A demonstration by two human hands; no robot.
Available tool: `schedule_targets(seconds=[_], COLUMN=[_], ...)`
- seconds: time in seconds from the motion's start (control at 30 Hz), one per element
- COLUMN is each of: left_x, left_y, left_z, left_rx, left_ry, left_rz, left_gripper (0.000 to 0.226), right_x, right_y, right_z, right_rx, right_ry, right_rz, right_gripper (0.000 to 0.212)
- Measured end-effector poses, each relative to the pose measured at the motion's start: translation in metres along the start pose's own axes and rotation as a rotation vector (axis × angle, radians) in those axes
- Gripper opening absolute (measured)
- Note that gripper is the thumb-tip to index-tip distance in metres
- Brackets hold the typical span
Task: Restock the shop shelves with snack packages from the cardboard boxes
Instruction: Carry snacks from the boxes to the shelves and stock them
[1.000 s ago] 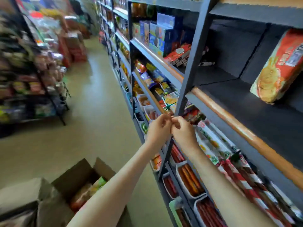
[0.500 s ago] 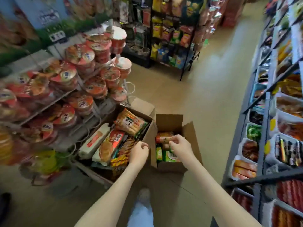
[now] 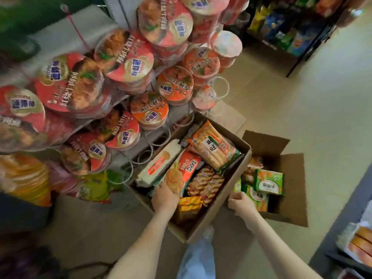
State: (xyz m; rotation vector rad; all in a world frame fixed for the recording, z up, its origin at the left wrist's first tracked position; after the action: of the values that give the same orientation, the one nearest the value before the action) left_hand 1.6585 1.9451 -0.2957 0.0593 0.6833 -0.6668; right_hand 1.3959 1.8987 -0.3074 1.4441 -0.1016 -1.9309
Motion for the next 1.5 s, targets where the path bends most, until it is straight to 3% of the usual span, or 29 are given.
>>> schedule_targets(seconds=[0.3,0.53,0.77,0.9,1.03,1.17,1.3,1.33,1.5], left_x=[0.060,0.079,0.064,0.041,0.007,-0.041,-0.097,-0.115,-0.212], left_y=[-0.020,-0.021,-0.017,-0.009,-0.021,-0.057,-0.107,-0.122,-0.190], left_z=[-0.042,-0.047,-0.021,0.000,0.023,0.037,0.041,0.041,0.026], left_rx=[0.403,0.416,0.151,-0.164,-0.318,-0.335,-0.075,-0.024,0.190], left_ry=[0.145,0.155,0.218,0.365,0.349,0.373,0.257,0.239,0.363], left_rz=[-0.087,-0.038,0.012,0.127,0.091,-0.037,-0.294,-0.377,-0.786], left_gripper=[0.101,0.107,0.098,0.093,0.083,0.088,0.097,0.098,0.120], right_x=[0.049,0.055,0.031,0.004,-0.018,-0.041,-0.066,-0.075,-0.123], right_y=[-0.008,-0.011,0.006,0.032,0.055,0.069,0.069,0.066,0.026], right_z=[-0.042,-0.056,-0.060,-0.072,-0.078,-0.062,-0.001,0.019,0.130], right_rx=[0.010,-0.026,-0.046,0.152,0.310,0.486,0.594,0.614,0.787], right_ry=[0.098,0.154,0.242,0.399,0.476,0.494,0.341,0.300,0.085], right_rz=[-0.080,-0.075,-0.072,-0.115,-0.104,-0.045,-0.011,0.003,0.151], right_gripper=[0.030,0.028,0.022,0.036,0.053,0.070,0.108,0.109,0.058])
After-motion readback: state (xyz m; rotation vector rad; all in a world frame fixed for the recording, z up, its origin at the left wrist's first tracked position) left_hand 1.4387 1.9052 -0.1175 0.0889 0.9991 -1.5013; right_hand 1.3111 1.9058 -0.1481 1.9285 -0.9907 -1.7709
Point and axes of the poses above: each hand's wrist, its own x-axis towards the middle knuckle, its own z-axis out of the back of the hand, y = z × x, the point moved 5 cm from there along x, towards the middle knuckle, and after that the axes turned 5 degrees about x, right-handed, at the moved point
